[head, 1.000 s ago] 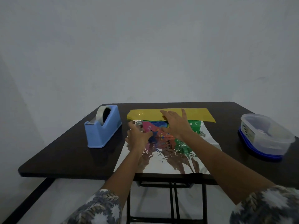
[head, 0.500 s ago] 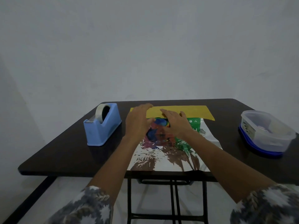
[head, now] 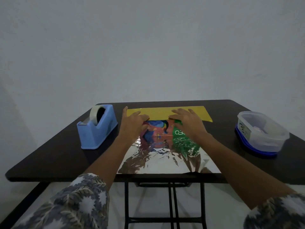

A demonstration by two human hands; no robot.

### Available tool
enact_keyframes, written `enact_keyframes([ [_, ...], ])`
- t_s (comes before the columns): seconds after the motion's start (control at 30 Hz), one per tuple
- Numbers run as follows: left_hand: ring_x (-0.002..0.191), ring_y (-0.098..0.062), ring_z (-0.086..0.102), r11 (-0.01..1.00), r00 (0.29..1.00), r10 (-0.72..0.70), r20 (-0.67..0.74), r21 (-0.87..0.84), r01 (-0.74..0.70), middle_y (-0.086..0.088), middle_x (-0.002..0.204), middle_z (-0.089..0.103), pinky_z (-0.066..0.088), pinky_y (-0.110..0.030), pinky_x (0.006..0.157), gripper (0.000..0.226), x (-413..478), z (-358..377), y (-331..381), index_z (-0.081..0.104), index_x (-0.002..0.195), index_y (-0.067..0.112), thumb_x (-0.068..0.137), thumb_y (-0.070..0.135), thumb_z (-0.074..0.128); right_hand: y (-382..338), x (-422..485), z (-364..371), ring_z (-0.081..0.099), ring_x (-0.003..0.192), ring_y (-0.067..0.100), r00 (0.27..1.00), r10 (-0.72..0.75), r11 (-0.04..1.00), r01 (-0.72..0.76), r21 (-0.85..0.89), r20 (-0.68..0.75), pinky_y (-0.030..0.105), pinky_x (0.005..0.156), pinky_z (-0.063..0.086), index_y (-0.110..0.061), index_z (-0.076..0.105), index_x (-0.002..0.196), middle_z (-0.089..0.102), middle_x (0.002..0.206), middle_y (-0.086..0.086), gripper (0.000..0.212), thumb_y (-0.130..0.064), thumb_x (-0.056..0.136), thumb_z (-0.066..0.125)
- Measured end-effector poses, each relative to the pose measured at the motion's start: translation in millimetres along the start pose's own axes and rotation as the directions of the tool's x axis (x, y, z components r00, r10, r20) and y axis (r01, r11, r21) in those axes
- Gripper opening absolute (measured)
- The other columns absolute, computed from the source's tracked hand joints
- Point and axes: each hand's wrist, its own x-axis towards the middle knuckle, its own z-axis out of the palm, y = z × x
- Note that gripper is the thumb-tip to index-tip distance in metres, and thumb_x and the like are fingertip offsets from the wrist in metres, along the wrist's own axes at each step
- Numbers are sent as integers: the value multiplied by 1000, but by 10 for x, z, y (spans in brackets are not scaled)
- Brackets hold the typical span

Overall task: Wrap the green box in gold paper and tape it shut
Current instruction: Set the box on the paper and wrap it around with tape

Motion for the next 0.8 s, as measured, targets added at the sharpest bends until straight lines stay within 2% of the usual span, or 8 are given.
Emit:
enact_keyframes([
  [0.17,121,-13,52,997,997,71,8,-29,-71,4,121,62,-7,-41,115,45,5,38,-109,53,127,28,90,53,48,360,-240,-112,45,130,19,986,131,990,-124,70,-99,36,108,26,-20,66,118,56,134,-1,30,-28,90,60],
  [0.27,130,-13,44,971,993,103,55,-224,-88,1,139,52,-2,-37,117,67,-21,45,-200,48,137,24,81,61,51,461,-296,-158,56,118,23,932,252,955,-196,222,-261,43,104,37,-12,74,98,65,120,6,29,-36,84,66],
  [0.33,134,-12,39,961,990,126,61,-256,-106,1,143,47,0,-36,118,62,-17,48,-243,45,139,24,85,50,60,374,-225,-177,54,121,23,922,225,961,-157,227,-316,44,105,36,-13,71,106,65,122,6,34,-38,85,65],
  [0.4,135,-12,38,970,988,144,61,-204,-128,2,143,47,2,-37,118,56,3,46,-262,43,140,26,88,40,60,188,-79,-162,42,133,19,964,110,985,-73,156,-244,42,112,25,-17,56,129,53,137,3,49,-41,87,60],
  [0.47,134,-13,40,975,989,130,74,-191,-114,2,142,48,3,-35,117,53,20,31,-244,44,140,25,90,34,59,-4,87,-112,21,143,14,999,10,999,-8,33,-54,41,116,11,-22,31,146,30,153,-2,65,-48,90,52],
  [0.57,132,-20,42,975,991,107,79,-205,-89,3,141,49,10,-33,114,47,40,49,-237,45,139,25,93,27,56,-191,278,56,-2,146,13,985,-27,995,44,-94,173,44,116,-1,-26,3,151,0,159,-4,75,-51,93,44],
  [0.7,128,-27,43,952,989,95,113,-302,-56,3,144,46,31,-34,106,42,33,142,-305,43,141,26,100,16,44,-220,297,217,7,146,15,968,-21,988,59,-145,250,47,116,9,-27,7,151,8,159,-5,64,-44,97,39],
  [0.8,130,-17,43,845,995,94,21,-530,-69,0,144,44,32,-13,98,45,10,92,-305,48,137,17,95,2,49,-220,282,240,13,145,15,977,-25,986,59,-155,213,45,115,13,-30,12,150,14,158,-7,61,-42,97,41],
])
